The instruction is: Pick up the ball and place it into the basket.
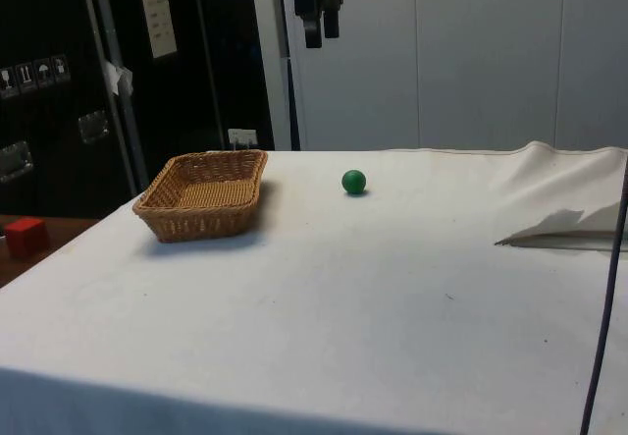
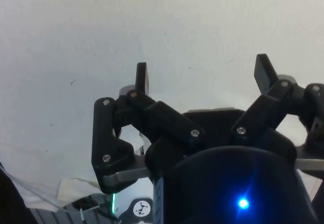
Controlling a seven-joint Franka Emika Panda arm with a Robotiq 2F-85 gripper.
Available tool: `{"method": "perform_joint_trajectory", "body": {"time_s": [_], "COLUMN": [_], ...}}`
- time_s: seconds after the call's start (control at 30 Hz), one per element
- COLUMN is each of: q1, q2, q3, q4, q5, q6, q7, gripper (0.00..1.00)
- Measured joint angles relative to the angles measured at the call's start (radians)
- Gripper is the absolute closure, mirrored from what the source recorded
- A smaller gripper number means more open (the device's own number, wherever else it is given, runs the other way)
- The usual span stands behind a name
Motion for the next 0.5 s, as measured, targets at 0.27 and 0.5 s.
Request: {"method": "perform_joint_trajectory", "body": {"time_s": [0.27, 0.5], "q1": [0.000, 0.000], "q2": [0.014, 0.024], "q3": [-0.038, -0.066], "q4": [-0.001, -0.001], "q5": [0.005, 0.007], "q6": [0.022, 0.038], "q7": [-0.044, -0.072], "gripper": [0.00, 0.00]}}
